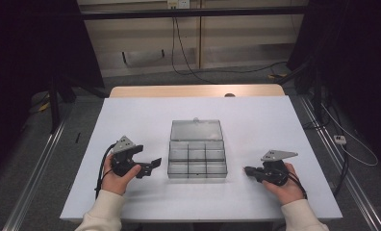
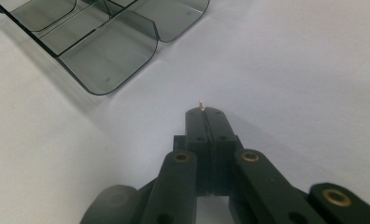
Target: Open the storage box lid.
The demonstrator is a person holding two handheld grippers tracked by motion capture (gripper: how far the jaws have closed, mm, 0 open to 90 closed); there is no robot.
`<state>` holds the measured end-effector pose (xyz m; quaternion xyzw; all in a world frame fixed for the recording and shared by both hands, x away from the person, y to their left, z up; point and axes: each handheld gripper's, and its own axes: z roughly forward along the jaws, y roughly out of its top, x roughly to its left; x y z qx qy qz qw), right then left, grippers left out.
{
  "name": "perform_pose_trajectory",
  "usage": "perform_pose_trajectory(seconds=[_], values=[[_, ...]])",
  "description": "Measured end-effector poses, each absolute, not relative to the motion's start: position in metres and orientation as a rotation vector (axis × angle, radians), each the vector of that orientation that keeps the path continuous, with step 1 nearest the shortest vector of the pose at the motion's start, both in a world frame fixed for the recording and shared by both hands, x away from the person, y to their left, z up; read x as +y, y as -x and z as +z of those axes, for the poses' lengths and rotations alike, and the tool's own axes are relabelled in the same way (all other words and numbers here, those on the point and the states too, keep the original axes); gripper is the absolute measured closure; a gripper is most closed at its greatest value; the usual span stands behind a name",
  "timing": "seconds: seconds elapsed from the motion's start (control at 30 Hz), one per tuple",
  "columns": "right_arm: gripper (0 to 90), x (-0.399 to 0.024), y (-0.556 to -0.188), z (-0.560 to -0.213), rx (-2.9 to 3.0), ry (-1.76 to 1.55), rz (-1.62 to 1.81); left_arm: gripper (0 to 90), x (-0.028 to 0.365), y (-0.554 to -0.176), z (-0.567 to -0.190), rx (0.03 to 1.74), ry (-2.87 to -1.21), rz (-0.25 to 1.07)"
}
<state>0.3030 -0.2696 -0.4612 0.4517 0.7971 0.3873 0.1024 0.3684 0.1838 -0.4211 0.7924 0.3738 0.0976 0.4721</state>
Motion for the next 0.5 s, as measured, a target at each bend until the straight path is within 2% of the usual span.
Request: perform_pose_trajectory(seconds=[0.5], values=[[89.8, -0.28, -0.31, -0.443, 2.238, -1.361, 1.298, 7.6, 0.189, -0.37, -0.419, 0.909, -1.934, 0.246]])
